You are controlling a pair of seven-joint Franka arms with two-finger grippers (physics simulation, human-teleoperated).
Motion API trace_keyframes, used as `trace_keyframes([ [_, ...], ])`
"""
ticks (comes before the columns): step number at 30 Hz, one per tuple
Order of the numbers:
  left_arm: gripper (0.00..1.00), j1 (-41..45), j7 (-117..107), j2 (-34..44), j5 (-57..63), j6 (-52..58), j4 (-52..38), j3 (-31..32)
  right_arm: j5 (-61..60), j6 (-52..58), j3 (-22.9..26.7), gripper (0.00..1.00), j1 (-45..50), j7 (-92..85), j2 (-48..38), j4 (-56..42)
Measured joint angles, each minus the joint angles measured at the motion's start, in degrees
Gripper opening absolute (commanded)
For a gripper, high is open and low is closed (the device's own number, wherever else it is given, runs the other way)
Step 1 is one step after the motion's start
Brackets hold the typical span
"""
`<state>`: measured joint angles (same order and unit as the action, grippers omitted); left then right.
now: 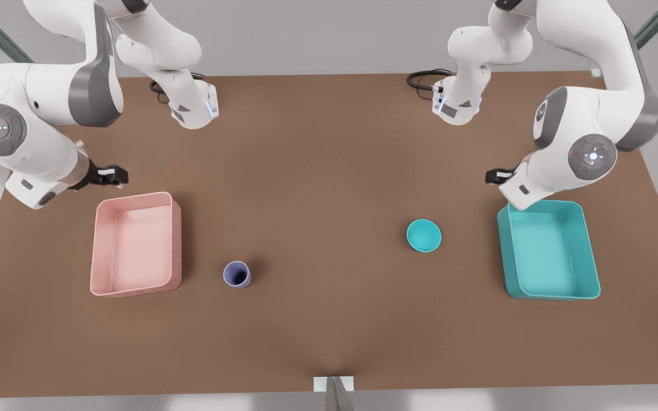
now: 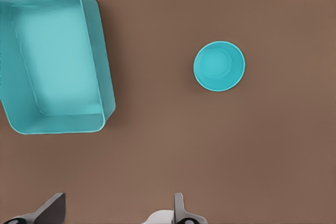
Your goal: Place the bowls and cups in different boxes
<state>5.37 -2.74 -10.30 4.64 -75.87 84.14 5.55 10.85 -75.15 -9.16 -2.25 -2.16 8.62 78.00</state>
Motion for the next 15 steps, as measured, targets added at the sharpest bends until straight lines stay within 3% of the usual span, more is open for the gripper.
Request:
trace_keyframes([
  [4,1.00,3.19,-0.46,-3.64,0.80,-2.86,-0.10,0.02,0.40,-3.04,0.14,1.00,0.22,-0.25,1.33,0.64],
  [9,1.00,14.45,-2.43,-19.64,4.37,-14.98,-0.69,0.26,0.60,-12.26,-0.34,1.00,2.66,-0.51,17.26,-0.61],
  [11,1.00,16.45,-3.82,-25.41,5.75,-19.66,-5.14,0.55,-0.42,-17.42,-0.40,1.00,3.82,-0.35,22.93,-0.42],
  [15,1.00,17.77,-6.50,-26.39,7.68,-27.26,-2.12,0.45,-1.65,-27.17,-0.41,1.00,5.97,0.33,30.09,-0.14],
])
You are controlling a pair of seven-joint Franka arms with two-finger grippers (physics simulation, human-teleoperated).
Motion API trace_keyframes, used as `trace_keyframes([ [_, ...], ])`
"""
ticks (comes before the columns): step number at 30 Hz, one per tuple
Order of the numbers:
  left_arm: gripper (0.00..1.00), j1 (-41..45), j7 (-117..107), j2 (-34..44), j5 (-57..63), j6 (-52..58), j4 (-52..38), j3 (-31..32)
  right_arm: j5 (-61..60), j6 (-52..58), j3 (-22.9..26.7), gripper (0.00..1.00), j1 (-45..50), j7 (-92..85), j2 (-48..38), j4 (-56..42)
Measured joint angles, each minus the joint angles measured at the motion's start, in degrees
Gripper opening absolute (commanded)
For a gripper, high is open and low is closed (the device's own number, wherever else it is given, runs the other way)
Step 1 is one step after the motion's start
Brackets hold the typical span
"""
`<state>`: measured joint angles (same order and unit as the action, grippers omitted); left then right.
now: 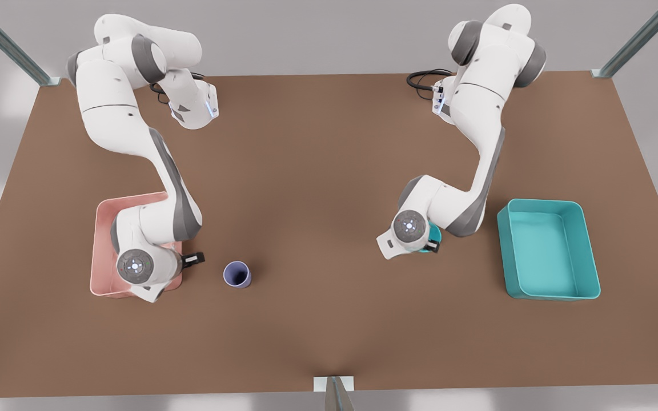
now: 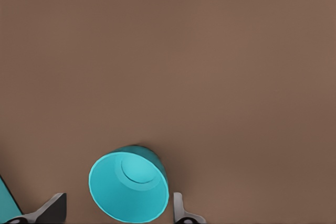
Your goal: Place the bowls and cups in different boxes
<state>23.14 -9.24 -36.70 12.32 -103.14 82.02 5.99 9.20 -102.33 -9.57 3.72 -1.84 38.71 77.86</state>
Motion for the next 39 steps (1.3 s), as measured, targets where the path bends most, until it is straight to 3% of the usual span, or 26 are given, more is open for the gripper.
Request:
trace_keyframes([
  [9,1.00,1.49,-5.19,-1.51,0.86,-4.64,5.44,-0.10,-4.42,-15.11,0.00,1.00,1.49,2.82,0.62,5.80],
  [26,1.00,1.03,-15.29,-5.83,0.81,-7.01,8.65,-1.42,-6.55,-20.17,0.16,1.00,3.68,5.84,4.15,6.69],
  [27,0.95,1.03,-15.65,-6.15,0.85,-7.23,8.57,-1.42,-6.52,-20.23,0.20,1.00,3.70,5.94,4.43,6.83],
  [28,0.79,1.03,-16.01,-6.30,0.93,-7.40,8.51,-1.42,-6.45,-20.28,0.23,0.99,3.80,6.04,4.72,6.86],
  [29,0.67,1.03,-16.36,-6.39,1.01,-7.53,8.45,-1.42,-6.39,-20.32,0.24,0.96,3.91,6.14,4.95,6.85],
  [30,0.54,1.02,-16.73,-6.45,1.13,-7.62,8.40,-1.41,-6.35,-20.37,0.29,0.82,4.00,6.23,5.21,6.76],
  [32,0.28,1.08,-17.54,-6.36,1.59,-7.56,7.89,-1.52,-6.32,-20.43,0.33,0.44,4.16,6.33,5.48,6.64],
  [33,0.21,1.09,-17.95,-6.24,1.82,-7.46,7.73,-1.51,-6.32,-20.45,0.38,0.29,4.23,6.32,5.52,6.54],
  [34,0.21,1.10,-18.32,-6.12,1.95,-7.40,7.61,-1.54,-6.46,-20.48,0.41,0.22,4.29,6.22,5.54,6.40],
  [39,0.21,1.07,-19.28,-4.80,1.47,-5.53,4.53,-2.00,-6.68,-20.19,0.30,0.21,5.38,5.72,5.48,5.45],
])
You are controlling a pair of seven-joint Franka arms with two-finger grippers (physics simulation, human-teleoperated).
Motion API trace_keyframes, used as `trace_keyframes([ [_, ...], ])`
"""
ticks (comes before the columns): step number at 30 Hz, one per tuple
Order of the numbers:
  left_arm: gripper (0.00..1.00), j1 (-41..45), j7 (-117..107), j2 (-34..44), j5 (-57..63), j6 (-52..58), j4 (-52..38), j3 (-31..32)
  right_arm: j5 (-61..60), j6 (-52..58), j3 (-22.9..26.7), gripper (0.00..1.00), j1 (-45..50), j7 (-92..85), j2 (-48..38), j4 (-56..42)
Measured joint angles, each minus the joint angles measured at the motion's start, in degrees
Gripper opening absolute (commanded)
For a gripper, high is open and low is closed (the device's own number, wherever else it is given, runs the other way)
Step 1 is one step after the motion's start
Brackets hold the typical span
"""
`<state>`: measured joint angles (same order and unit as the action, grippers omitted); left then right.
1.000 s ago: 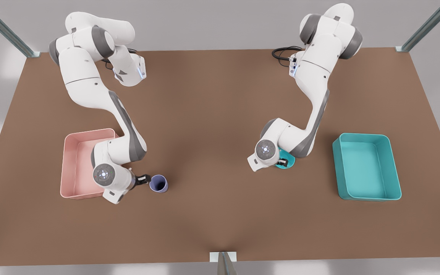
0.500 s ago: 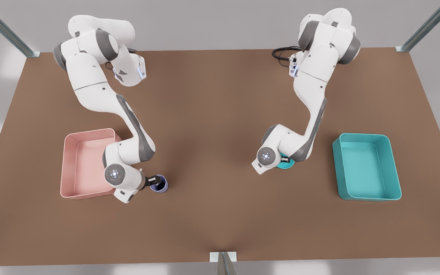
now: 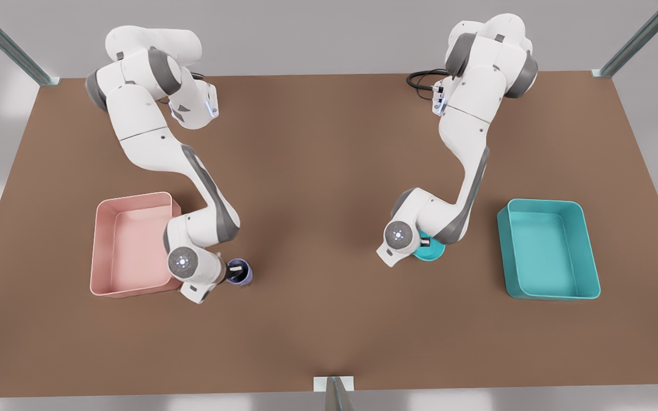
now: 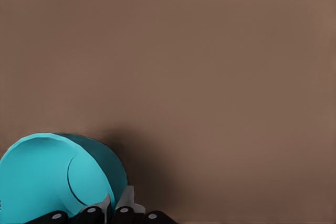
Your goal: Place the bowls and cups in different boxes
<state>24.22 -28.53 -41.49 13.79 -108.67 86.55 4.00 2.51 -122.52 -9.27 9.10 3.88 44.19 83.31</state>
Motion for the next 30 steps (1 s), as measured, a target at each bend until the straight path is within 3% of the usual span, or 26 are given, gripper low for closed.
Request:
trace_keyframes([
  [3,0.21,-2.76,-0.42,6.88,-0.21,3.41,-0.65,-1.99,0.25,0.29,-0.12,0.21,-0.36,0.10,-0.21,-0.15],
  [6,0.21,-10.77,-0.74,13.93,-0.50,7.26,-0.71,-2.56,-0.16,4.15,-0.36,0.21,-1.58,-0.40,-5.19,-0.73],
  [12,0.21,-28.41,2.46,15.82,-2.34,9.14,-0.08,-6.26,0.32,16.51,0.25,0.21,-11.96,-5.90,-19.29,3.40],
  [19,0.21,-31.01,7.84,12.63,-3.01,-2.06,11.98,-8.85,4.72,18.02,0.40,0.21,-20.88,-13.03,-16.49,5.14],
  [28,0.21,-32.42,12.13,6.53,-3.08,-15.73,15.00,-8.91,5.06,9.62,0.33,0.21,-25.58,-21.53,-8.29,5.34],
  [29,0.34,-32.41,12.49,6.42,-3.06,-16.62,14.99,-8.91,4.95,8.69,0.32,0.21,-25.57,-22.33,-7.53,5.31],
  [30,1.00,-32.40,12.92,6.40,-3.15,-17.36,14.99,-8.91,4.79,7.84,0.32,0.21,-25.55,-23.08,-6.79,5.27],
])
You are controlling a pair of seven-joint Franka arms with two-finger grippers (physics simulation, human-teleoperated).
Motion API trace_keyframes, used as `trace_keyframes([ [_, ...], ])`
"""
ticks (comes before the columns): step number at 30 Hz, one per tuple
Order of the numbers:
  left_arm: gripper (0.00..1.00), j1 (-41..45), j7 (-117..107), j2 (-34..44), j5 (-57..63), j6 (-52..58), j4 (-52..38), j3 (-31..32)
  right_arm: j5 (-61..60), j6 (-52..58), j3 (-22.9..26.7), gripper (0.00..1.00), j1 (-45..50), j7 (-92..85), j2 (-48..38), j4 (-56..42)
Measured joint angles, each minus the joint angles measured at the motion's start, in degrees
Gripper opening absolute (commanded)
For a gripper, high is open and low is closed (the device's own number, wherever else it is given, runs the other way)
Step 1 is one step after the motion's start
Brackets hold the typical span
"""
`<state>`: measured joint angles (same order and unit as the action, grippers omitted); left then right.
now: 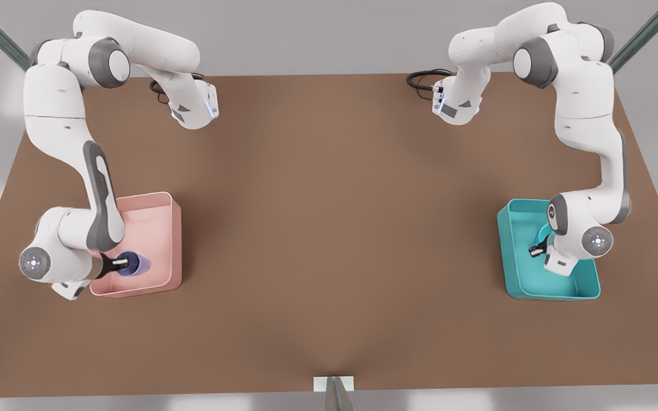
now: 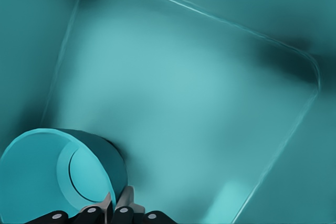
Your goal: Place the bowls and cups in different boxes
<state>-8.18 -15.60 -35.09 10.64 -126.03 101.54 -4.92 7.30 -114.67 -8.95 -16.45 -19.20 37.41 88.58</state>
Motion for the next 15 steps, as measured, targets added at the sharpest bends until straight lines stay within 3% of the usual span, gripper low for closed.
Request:
trace_keyframes([
  [3,1.00,0.12,1.86,1.91,-1.32,-0.38,-0.24,0.22,-0.48,-1.83,0.00,0.21,0.01,-2.02,1.08,0.00],
  [4,1.00,0.33,2.86,3.22,-2.22,0.33,-0.41,0.29,-0.54,-2.27,-0.01,0.54,0.02,-2.59,1.24,0.03],
  [5,1.00,0.78,3.65,5.38,-3.27,1.81,-1.20,0.45,-0.52,-2.66,-0.01,1.00,0.01,-3.11,1.41,0.04],
  [9,1.00,4.10,5.06,15.91,-9.19,18.39,-17.49,7.02,0.85,-3.89,-0.07,1.00,0.00,-4.09,1.40,0.06],
  [11,1.00,5.23,5.24,16.55,-10.70,26.95,-25.67,10.96,1.13,-4.12,-0.13,1.00,0.04,-4.43,1.12,0.06],
  [15,1.00,6.58,5.47,16.34,-11.50,39.03,-32.58,14.63,0.31,-2.99,-0.45,1.00,0.46,-5.71,-0.86,-0.11],
])
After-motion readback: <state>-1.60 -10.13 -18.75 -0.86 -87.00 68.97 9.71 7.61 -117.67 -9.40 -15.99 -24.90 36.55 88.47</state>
